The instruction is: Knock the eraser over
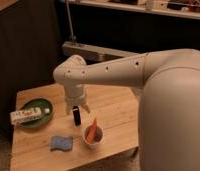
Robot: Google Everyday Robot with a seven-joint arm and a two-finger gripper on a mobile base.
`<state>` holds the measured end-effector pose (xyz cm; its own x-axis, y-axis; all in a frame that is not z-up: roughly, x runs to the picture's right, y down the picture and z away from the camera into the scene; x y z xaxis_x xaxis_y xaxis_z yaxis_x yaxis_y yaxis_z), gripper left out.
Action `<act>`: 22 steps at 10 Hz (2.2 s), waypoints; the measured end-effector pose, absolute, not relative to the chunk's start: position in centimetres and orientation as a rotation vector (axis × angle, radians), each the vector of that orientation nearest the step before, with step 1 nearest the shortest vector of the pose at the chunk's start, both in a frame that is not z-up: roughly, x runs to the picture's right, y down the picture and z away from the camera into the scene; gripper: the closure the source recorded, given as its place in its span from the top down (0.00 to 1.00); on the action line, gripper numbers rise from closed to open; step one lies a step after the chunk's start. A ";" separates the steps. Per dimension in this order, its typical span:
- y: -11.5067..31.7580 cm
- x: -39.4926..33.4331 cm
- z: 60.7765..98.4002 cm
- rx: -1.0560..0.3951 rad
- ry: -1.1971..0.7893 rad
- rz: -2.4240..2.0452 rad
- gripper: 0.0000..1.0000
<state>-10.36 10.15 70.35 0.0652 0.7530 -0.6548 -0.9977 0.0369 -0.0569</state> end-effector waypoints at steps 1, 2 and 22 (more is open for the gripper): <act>10.1 -10.4 70.3 -0.588 0.524 1.442 0.65; 10.2 -10.4 70.4 -0.588 0.524 1.442 0.65; 5.4 -11.9 62.8 -0.610 0.296 1.407 0.62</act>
<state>-11.87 5.42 62.81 0.1602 0.8275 -0.5382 -0.9742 0.0448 -0.2211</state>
